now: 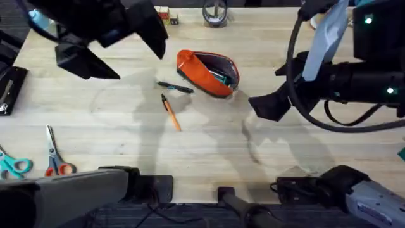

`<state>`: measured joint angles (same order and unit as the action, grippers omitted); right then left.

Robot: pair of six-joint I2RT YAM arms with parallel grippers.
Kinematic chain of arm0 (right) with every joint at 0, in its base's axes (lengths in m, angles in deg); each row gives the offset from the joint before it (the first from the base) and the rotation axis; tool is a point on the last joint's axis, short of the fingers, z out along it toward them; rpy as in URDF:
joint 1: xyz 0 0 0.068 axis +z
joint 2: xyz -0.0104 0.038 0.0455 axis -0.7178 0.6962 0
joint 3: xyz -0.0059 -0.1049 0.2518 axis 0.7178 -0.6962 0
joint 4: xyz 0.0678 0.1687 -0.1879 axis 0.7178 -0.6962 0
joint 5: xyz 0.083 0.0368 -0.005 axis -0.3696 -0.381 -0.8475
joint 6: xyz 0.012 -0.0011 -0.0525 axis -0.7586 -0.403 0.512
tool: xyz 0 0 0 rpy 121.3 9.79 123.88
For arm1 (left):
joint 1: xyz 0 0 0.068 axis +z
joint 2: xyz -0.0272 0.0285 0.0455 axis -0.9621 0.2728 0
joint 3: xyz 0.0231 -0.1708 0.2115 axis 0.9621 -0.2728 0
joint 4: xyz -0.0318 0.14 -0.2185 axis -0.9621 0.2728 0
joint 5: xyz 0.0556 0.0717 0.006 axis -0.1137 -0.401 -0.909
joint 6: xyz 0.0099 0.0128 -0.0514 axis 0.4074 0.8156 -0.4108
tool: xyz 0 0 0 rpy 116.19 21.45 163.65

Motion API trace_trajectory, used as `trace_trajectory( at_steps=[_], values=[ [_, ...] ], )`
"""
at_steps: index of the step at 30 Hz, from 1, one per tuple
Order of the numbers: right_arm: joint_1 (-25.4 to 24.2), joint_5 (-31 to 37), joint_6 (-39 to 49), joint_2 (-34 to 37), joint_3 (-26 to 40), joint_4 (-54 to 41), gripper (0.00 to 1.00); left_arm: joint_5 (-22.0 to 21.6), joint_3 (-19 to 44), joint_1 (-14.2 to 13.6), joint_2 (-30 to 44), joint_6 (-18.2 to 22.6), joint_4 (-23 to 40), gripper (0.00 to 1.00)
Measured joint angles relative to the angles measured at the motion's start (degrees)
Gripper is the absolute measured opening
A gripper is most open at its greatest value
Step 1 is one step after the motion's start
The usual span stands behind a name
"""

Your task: Unzip the bag, pick up the pens from the table one at a time and place them inside, then zip the bag closed.

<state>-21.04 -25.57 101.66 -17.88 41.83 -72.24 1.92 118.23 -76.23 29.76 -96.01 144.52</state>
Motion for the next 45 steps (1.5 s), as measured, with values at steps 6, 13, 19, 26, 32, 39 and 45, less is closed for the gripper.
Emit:
trace_trajectory(
  at_steps=[6, 13, 19, 26, 32, 39, 45],
  values=[
    [0.00, 0.00, 0.00, 0.00, 0.00, 0.00, 0.998, -4.29, -2.55, -6.18, 0.00, -10.41, -0.88, 0.994],
    [0.00, 0.00, 0.00, 0.00, 0.00, -0.01, 0.998, -5.76, -14.05, -10.07, 0.00, -20.63, -6.66, 0.993],
    [0.00, 0.00, 0.00, 0.00, 0.00, -0.01, 0.998, -5.03, -23.87, -13.41, 0.00, -23.29, -17.03, 0.993],
    [0.00, 0.00, 0.00, 0.00, 0.00, -0.01, 0.997, -4.37, -35.65, -14.96, 0.00, -24.91, -25.62, 0.993],
    [0.00, 0.00, 0.02, 0.00, 0.00, -0.04, 0.997, -4.19, -42.68, -14.96, 0.00, -25.49, -32.12, 0.993],
    [0.00, 0.00, 0.00, 0.00, 0.00, -0.01, 0.997, -4.43, -47.84, -14.96, 0.00, -25.62, -38.53, 0.993],
    [0.00, 0.00, 0.00, 0.00, 0.00, -0.01, 0.997, -5.40, -48.77, -14.96, 0.00, -23.22, -41.61, 0.996]
  ],
)
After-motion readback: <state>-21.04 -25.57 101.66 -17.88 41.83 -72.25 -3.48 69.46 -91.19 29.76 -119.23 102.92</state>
